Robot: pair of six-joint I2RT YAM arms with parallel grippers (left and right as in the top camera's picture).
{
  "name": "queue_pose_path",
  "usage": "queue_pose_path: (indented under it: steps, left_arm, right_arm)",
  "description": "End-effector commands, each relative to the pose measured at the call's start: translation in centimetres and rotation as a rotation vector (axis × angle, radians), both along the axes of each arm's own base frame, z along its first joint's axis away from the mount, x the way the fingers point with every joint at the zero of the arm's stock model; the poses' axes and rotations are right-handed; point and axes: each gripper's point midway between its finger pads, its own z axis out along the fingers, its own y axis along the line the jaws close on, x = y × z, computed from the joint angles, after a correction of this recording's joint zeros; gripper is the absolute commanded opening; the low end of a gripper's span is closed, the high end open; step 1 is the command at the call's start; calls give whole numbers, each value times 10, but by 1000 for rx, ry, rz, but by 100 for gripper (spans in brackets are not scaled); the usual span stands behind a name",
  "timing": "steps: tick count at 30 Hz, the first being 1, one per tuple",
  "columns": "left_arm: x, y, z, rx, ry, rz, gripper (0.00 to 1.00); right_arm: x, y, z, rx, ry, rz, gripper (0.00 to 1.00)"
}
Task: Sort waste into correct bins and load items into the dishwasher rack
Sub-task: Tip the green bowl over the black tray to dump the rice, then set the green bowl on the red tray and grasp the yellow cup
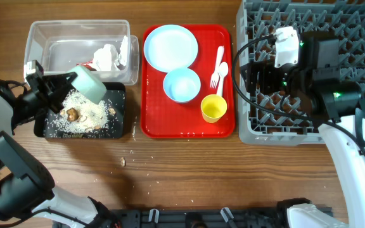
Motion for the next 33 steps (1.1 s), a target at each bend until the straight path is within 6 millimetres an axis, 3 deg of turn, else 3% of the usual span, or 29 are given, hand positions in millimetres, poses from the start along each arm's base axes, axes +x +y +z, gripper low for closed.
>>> queue_pose_path:
  steps: [1, 6, 8, 10, 11, 12, 17, 24, 27, 33]
  left_arm:
    - [0, 2, 3, -50, 8, 9, 4]
    - [0, -7, -3, -12, 19, -18, 4]
    - [-3, -18, -27, 118, 102, -60, 4]
    - [-14, -14, -76, 376, 288, -99, 4]
    - [-20, -13, -87, 413, 368, -102, 4]
    - [-20, -16, -85, 396, 370, -108, 4]
    - [-6, -35, -30, 183, 122, -112, 4]
    - [-15, -91, 1, 381, -60, -253, 4]
    - [-20, -120, -11, 592, -64, -330, 4]
    - [-38, -174, -84, 1127, 141, -469, 4]
  right_arm:
    - [3, 5, 6, 22, -9, 8, 100]
    - [4, 5, 7, 22, -11, 8, 100]
    - [3, 5, 6, 22, -10, 8, 99]
    - [2, 5, 5, 20, -1, 8, 100]
    - [1, 5, 4, 19, 4, 8, 100]
    - [1, 4, 4, 19, 4, 8, 100]
    - [2, 5, 5, 18, -1, 10, 100]
    - [4, 5, 6, 20, -11, 10, 100]
    - [5, 5, 8, 23, -17, 8, 100]
    - [5, 5, 8, 23, -17, 8, 100]
